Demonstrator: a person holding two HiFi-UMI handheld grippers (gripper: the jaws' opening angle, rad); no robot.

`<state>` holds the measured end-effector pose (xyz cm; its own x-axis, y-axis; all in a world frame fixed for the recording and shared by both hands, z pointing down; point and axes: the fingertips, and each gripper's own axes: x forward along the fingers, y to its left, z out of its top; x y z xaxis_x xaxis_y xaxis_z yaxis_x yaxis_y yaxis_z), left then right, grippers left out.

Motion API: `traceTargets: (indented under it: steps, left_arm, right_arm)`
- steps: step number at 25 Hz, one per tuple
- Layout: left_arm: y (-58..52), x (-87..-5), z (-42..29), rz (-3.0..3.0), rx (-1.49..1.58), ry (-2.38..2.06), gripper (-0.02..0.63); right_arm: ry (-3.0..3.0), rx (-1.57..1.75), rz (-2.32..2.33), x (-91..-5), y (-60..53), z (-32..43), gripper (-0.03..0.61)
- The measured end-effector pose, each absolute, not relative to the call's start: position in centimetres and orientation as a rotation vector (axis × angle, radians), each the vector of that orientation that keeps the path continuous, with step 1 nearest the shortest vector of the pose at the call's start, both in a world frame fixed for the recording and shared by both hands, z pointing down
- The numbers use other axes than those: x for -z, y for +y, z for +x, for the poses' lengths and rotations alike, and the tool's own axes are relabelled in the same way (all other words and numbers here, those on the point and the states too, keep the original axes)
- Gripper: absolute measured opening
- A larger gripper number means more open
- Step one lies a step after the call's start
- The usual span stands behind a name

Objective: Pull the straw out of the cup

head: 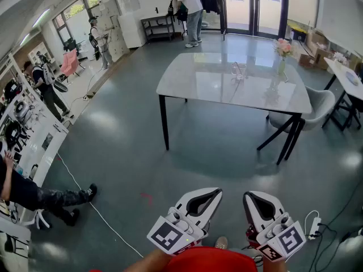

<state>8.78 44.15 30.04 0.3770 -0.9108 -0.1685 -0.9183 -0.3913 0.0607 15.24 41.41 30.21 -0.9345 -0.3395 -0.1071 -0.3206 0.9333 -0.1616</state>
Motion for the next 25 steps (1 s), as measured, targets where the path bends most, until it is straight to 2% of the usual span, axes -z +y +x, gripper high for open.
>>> traceTargets:
  steps: [14,25]
  left_arm:
    - [42.9,-30.3,10.1,-2.579,-0.245,1.742,0.008]
    - [40.2,-29.3,12.9,-2.483,-0.265,1.763,0.008]
  right_arm:
    - [2.936,0.212,-0.506,-30.0,39.9,17.0,0.008]
    - [2.935,0.169,-0.492,-29.9,36.8,21.8,0.008]
